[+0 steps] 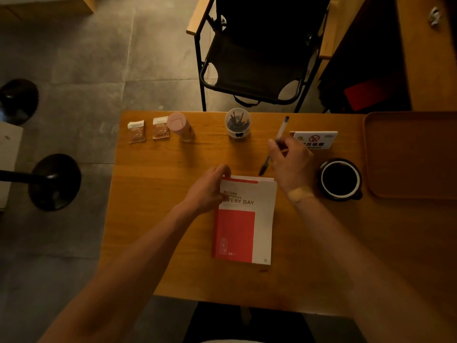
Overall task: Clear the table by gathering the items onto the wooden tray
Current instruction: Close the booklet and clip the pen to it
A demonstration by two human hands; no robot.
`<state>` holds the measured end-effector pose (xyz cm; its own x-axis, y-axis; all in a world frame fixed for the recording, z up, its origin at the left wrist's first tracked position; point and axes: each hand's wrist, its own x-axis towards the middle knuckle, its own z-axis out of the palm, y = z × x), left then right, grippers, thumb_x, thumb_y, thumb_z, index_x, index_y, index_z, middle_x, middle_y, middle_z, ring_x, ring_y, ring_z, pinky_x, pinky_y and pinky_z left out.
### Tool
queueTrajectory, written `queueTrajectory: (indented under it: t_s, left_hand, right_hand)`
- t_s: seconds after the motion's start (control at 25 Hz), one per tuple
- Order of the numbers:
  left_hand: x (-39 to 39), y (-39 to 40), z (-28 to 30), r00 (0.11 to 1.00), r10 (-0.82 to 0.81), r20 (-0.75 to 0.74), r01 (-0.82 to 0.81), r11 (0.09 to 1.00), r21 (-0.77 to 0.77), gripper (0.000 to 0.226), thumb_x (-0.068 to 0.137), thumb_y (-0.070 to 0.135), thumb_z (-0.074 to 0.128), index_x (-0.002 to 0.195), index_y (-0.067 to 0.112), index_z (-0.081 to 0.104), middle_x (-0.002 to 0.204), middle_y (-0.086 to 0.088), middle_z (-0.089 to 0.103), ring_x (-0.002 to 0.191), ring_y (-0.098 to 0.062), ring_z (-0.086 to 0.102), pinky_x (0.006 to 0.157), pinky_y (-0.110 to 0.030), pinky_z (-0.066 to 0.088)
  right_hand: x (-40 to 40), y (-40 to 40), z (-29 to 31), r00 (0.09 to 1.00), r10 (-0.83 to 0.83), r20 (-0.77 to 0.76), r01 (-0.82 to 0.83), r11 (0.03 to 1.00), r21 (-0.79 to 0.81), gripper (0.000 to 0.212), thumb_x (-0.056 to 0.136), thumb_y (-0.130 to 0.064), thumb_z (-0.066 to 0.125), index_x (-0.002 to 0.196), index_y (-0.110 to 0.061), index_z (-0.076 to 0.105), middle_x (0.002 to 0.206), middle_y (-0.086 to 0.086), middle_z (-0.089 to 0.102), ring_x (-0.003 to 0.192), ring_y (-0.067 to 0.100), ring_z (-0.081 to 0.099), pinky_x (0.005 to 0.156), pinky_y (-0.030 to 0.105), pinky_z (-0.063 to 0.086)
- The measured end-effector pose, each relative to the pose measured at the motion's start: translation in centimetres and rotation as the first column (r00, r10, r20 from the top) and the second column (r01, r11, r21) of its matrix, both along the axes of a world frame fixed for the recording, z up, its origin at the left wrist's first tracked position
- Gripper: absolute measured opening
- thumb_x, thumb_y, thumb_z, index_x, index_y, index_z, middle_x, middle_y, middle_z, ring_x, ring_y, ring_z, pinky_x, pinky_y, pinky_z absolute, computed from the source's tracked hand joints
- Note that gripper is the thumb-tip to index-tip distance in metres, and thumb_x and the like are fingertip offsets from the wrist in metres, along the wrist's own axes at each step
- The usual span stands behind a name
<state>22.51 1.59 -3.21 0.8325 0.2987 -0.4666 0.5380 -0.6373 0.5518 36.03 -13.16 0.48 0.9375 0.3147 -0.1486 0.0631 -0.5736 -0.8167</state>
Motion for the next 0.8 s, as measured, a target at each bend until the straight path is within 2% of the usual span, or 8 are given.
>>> queueTrajectory:
  t_s: [0.08, 0.24, 0.32, 0.44, 0.52, 0.64, 0.72, 0.8]
  left_hand:
    - [0.1, 0.0, 0.5, 1.000, -0.009, 0.012, 0.009, 1.000, -0.023, 0.052, 0.075, 0.005, 0.076, 0.100, 0.032, 0.039, 0.115, 0.004, 0.047, 0.098, -0.015, 0.058, 0.070, -0.030, 0.061]
    - [0.1, 0.1, 0.8, 0.999, -0.021, 0.039, 0.023, 0.999, -0.040, 0.052, 0.074, 0.004, 0.076, 0.100, 0.030, 0.039, 0.111, 0.008, 0.045, 0.096, -0.014, 0.057, 0.068, -0.028, 0.060]
    - [0.0, 0.0, 0.9, 0.999, -0.017, 0.046, 0.019, 0.998, -0.058, 0.054, 0.073, 0.004, 0.076, 0.100, 0.031, 0.039, 0.111, 0.009, 0.044, 0.096, -0.014, 0.056, 0.067, -0.026, 0.059]
    - [0.0, 0.1, 0.5, 0.997, 0.039, 0.070, -0.025, 0.982, -0.189, 0.051, 0.073, -0.001, 0.075, 0.101, 0.027, 0.043, 0.114, 0.003, 0.047, 0.100, -0.017, 0.059, 0.069, -0.029, 0.060]
    - [-0.2, 0.2, 0.3, 0.989, 0.139, 0.054, -0.112, 0.931, -0.346, 0.046, 0.076, -0.003, 0.072, 0.104, 0.023, 0.046, 0.114, 0.001, 0.052, 0.100, -0.017, 0.062, 0.067, -0.028, 0.061]
    - [-0.8, 0.3, -0.1, 0.945, 0.326, -0.024, -0.283, 0.779, -0.559, 0.035, 0.084, 0.001, 0.067, 0.102, 0.025, 0.049, 0.108, -0.003, 0.059, 0.093, -0.017, 0.067, 0.065, -0.030, 0.061]
    - [-1.0, 0.4, -0.2, 0.909, 0.414, -0.055, -0.355, 0.696, -0.624, 0.030, 0.085, 0.005, 0.067, 0.100, 0.027, 0.052, 0.108, -0.007, 0.062, 0.089, -0.016, 0.069, 0.065, -0.028, 0.060]
    - [-1.1, 0.6, -0.4, 0.883, 0.461, -0.089, -0.394, 0.625, -0.674, 0.029, 0.086, 0.007, 0.067, 0.102, 0.027, 0.054, 0.107, -0.007, 0.064, 0.090, -0.015, 0.070, 0.066, -0.027, 0.058]
  right_hand:
    - [0.0, 1.4, 0.0, 0.996, 0.028, -0.083, -0.024, 0.998, 0.050, 0.018, 0.096, -0.028, 0.056, 0.111, -0.019, 0.059, 0.091, -0.006, 0.059, 0.086, 0.017, 0.065, 0.070, 0.032, 0.060]
    - [0.2, 3.2, -0.5, 0.974, 0.140, -0.177, -0.143, 0.990, -0.001, 0.040, 0.090, -0.019, 0.063, 0.125, -0.022, 0.045, 0.084, -0.006, 0.062, 0.076, 0.014, 0.066, 0.065, 0.029, 0.058]
    - [0.0, 3.6, -0.6, 0.957, 0.179, -0.227, -0.190, 0.981, -0.030, 0.043, 0.087, -0.018, 0.066, 0.123, -0.023, 0.043, 0.084, -0.002, 0.064, 0.075, 0.017, 0.066, 0.064, 0.030, 0.058]
    - [-0.4, 3.6, -1.1, 0.888, 0.204, -0.413, -0.226, 0.974, -0.004, 0.038, 0.084, -0.013, 0.067, 0.113, -0.024, 0.046, 0.098, 0.007, 0.065, 0.083, 0.025, 0.069, 0.074, 0.043, 0.061]
    - [-0.5, 3.5, -1.6, 0.841, 0.221, -0.494, -0.237, 0.971, 0.029, 0.030, 0.084, -0.013, 0.066, 0.107, -0.024, 0.049, 0.099, 0.006, 0.065, 0.085, 0.025, 0.069, 0.075, 0.045, 0.061]
    - [-0.7, 3.7, -2.0, 0.851, 0.229, -0.473, -0.246, 0.969, 0.027, 0.008, 0.093, -0.029, 0.057, 0.099, -0.023, 0.056, 0.092, -0.002, 0.063, 0.085, 0.018, 0.065, 0.072, 0.033, 0.057]
    - [-0.7, 4.0, -2.0, 0.892, 0.205, -0.403, -0.237, 0.971, -0.029, 0.026, 0.098, -0.043, 0.046, 0.085, -0.025, 0.059, 0.081, -0.006, 0.062, 0.078, 0.015, 0.061, 0.067, 0.030, 0.049]
    - [-0.5, 4.5, -2.1, 0.929, 0.167, -0.331, -0.213, 0.971, -0.109, 0.036, 0.099, -0.046, 0.042, 0.074, -0.027, 0.058, 0.073, -0.007, 0.059, 0.073, 0.017, 0.059, 0.067, 0.032, 0.046]
